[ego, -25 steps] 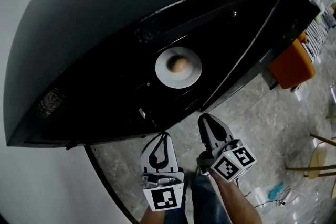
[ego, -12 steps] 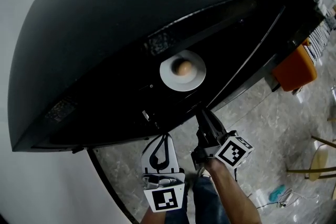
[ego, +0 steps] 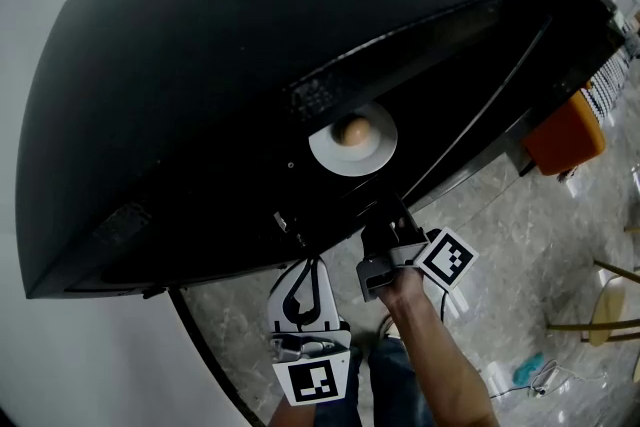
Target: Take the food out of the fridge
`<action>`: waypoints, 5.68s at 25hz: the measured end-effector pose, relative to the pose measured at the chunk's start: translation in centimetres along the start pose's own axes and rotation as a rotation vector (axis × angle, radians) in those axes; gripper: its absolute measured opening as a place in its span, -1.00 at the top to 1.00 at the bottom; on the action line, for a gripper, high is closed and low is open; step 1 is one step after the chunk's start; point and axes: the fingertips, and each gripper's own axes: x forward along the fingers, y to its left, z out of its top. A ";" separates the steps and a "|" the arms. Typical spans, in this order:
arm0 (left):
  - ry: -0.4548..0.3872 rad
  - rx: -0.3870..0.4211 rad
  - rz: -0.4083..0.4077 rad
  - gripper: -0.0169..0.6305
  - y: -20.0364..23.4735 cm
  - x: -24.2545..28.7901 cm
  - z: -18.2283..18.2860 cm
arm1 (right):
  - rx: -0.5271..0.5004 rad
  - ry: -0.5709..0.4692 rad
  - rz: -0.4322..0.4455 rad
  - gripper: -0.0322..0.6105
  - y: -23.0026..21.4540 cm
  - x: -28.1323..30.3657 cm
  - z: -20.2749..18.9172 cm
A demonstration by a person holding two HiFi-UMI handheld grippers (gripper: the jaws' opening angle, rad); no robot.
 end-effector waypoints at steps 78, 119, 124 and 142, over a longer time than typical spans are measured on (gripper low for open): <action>0.012 -0.030 0.004 0.91 -1.0 1.0 -0.4 | 0.234 -0.051 -0.207 0.79 0.2 -15.6 -2.4; -0.026 0.143 -0.142 0.91 -3.0 -6.5 18.4 | 0.222 0.008 -0.168 0.79 23.5 -22.7 0.4; -0.051 0.245 -0.183 0.91 -3.2 -8.1 21.8 | 0.212 0.009 -0.152 0.79 27.1 -23.6 0.9; -0.125 0.033 -0.134 0.91 -3.2 -10.4 25.8 | 0.181 0.007 -0.103 0.79 31.1 -24.3 1.0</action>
